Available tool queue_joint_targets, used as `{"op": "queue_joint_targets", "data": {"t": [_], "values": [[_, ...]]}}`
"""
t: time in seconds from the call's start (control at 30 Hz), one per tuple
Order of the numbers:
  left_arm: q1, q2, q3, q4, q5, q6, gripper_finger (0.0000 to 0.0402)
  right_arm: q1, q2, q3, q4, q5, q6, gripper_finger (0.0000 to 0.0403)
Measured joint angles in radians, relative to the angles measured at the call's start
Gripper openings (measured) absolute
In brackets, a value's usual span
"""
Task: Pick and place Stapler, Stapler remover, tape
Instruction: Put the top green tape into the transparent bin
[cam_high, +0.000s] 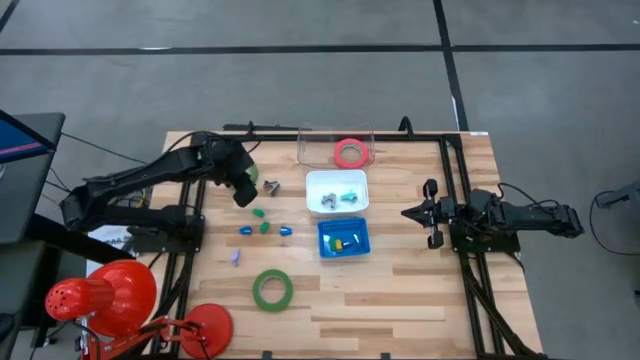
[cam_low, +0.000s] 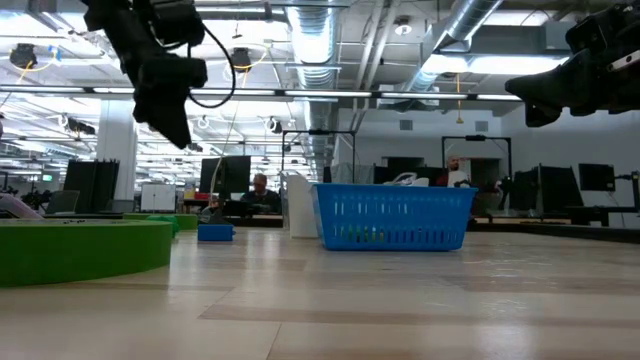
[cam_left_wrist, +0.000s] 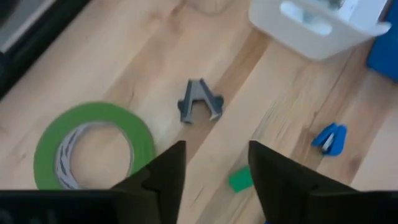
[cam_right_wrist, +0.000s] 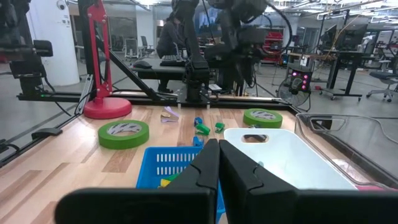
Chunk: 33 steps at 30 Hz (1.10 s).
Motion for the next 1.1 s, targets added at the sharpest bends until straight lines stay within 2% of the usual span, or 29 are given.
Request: {"op": "queue_joint_targets", "data": {"t": [0.2,0.4,0.8,1.1], "values": [[0.0,0.051,0.0,-0.065,-0.022,0.023,0.0221,0.0,0.0,0.0,0.0,0.0,0.0,0.0001],[0.011,0.109,0.0,-0.082,-0.048,0.027,0.0251,0.0,0.0,0.0,0.0,0.0,0.0,0.0001],[0.084,0.243,0.0,-0.082,-0.09,0.13,0.0254,0.0,0.0,0.0,0.0,0.0,0.0,0.0001],[0.126,0.329,0.0,-0.075,-0.114,0.133,0.0254,0.0,0.0,0.0,0.0,0.0,0.0,0.0001]]}}
